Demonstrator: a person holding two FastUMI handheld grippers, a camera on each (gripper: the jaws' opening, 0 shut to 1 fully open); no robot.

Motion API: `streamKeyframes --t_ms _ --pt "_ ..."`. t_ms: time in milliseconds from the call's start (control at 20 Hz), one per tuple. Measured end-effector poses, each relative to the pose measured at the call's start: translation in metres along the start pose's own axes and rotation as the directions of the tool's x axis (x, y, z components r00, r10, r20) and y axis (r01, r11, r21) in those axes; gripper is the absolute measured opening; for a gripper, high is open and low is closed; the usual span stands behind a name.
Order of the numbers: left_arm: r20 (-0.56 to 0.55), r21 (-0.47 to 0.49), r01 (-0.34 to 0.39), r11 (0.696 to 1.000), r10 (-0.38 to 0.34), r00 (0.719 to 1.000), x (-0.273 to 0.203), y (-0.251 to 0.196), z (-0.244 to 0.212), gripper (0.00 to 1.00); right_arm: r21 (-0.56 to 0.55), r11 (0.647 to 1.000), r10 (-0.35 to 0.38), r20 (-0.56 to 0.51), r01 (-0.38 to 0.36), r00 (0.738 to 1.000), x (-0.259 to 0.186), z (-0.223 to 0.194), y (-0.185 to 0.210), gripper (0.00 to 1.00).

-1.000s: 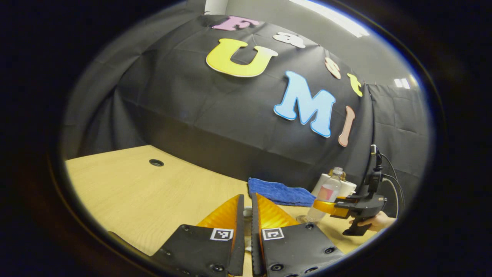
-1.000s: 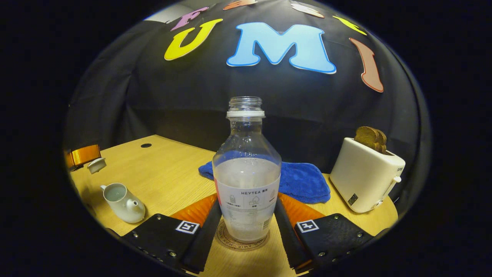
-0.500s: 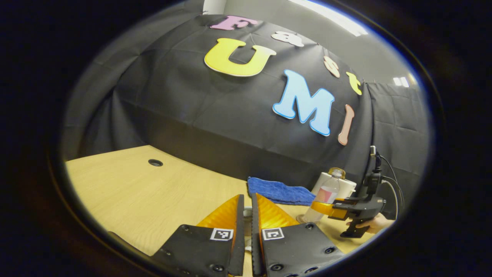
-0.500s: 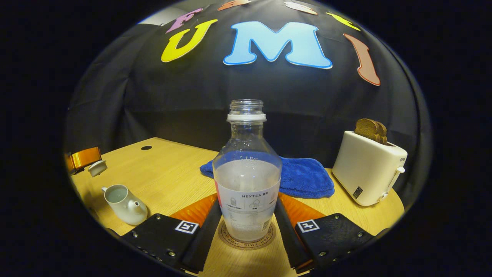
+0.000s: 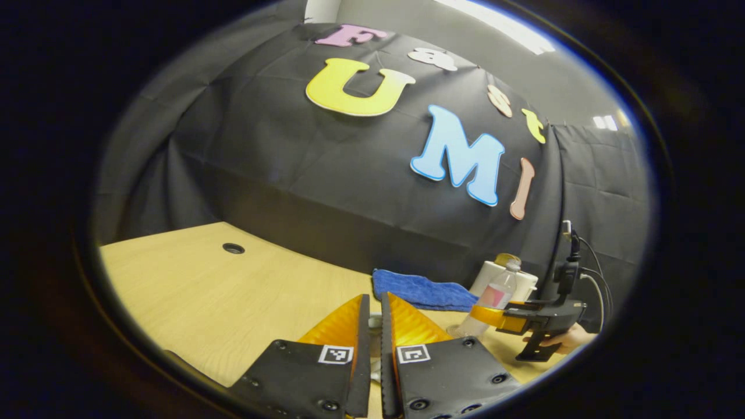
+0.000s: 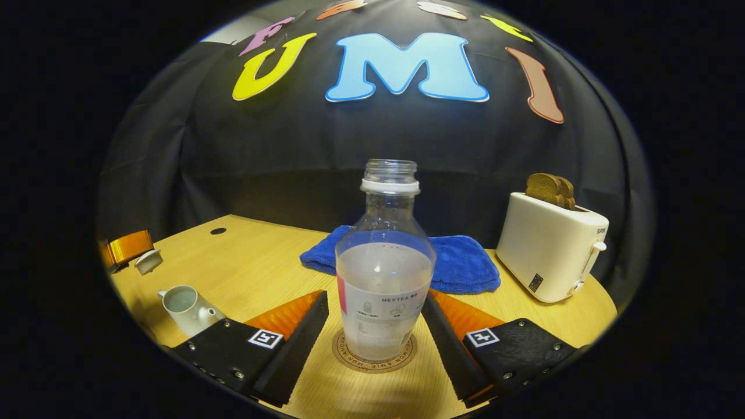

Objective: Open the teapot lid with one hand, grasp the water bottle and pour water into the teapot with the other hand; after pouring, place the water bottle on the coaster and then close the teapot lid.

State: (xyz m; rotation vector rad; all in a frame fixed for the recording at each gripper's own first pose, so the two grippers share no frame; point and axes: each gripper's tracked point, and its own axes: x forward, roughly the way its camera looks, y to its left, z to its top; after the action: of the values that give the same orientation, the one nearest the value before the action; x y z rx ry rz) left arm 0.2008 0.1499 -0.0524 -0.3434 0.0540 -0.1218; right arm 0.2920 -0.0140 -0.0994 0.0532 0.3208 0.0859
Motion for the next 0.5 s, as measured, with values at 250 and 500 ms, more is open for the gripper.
streamKeyframes --t_ms 250,500 --pt "-0.009 0.025 0.045 0.999 -0.045 0.999 -0.002 -0.023 0.001 0.13 0.001 1.0 -0.022 0.012 0.022 1.0 -0.024 -0.002 -0.004 0.99" --pt "-0.031 0.088 0.057 0.994 -0.055 0.998 -0.001 -0.04 -0.003 0.13 -0.012 0.999 -0.031 0.049 0.032 0.998 -0.061 -0.004 0.002 0.99"
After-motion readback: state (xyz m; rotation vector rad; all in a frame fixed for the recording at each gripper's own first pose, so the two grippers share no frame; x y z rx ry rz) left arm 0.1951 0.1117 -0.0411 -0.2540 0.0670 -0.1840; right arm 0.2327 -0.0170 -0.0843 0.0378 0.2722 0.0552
